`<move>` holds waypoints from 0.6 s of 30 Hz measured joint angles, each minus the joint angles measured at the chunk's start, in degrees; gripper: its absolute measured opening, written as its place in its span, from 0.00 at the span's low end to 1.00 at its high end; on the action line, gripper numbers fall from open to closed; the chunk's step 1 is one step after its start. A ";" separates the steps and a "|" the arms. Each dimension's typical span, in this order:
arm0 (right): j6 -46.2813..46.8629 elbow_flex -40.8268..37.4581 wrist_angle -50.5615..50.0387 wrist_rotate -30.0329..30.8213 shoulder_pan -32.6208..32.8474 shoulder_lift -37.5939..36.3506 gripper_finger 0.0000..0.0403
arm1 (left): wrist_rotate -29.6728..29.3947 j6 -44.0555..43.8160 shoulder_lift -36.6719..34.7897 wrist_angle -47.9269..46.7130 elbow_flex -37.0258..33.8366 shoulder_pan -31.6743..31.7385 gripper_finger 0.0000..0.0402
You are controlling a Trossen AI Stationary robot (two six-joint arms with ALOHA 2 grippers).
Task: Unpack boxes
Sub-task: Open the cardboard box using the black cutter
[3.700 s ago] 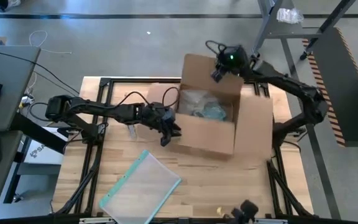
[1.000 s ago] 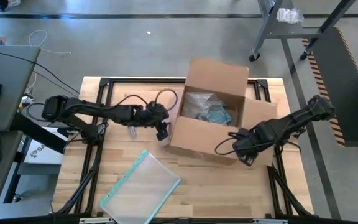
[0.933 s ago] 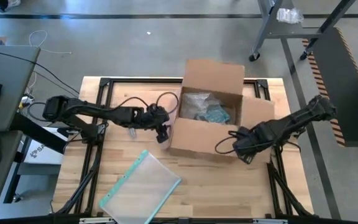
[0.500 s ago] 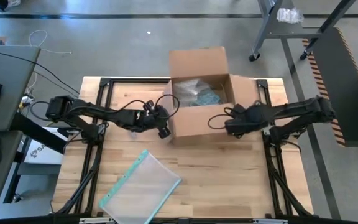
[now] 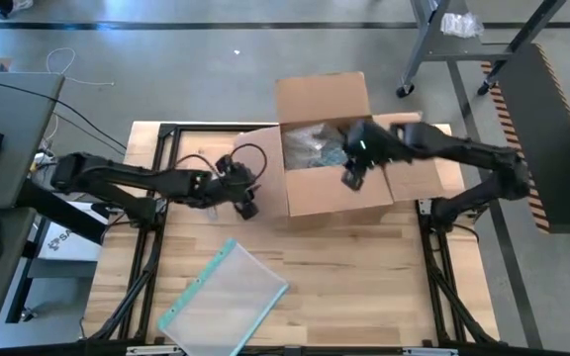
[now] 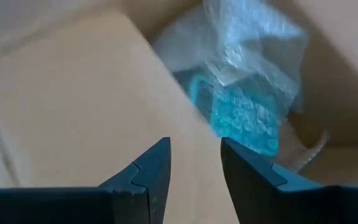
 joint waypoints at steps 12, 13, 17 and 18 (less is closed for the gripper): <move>-15.67 -0.20 -0.49 -20.93 -21.70 18.75 0.32 | 40.18 13.87 3.10 15.56 0.02 -7.67 0.29; -16.30 0.31 -1.63 -24.49 -21.87 19.78 0.32 | 40.28 13.97 5.19 17.07 0.02 -7.64 0.29; -18.70 2.68 -4.26 -34.34 -21.41 20.82 0.32 | 42.45 13.45 12.18 22.38 -0.05 -5.44 0.25; -18.99 3.27 -4.84 -36.06 -21.02 20.57 0.32 | 43.87 13.12 13.24 23.53 -0.05 -4.59 0.24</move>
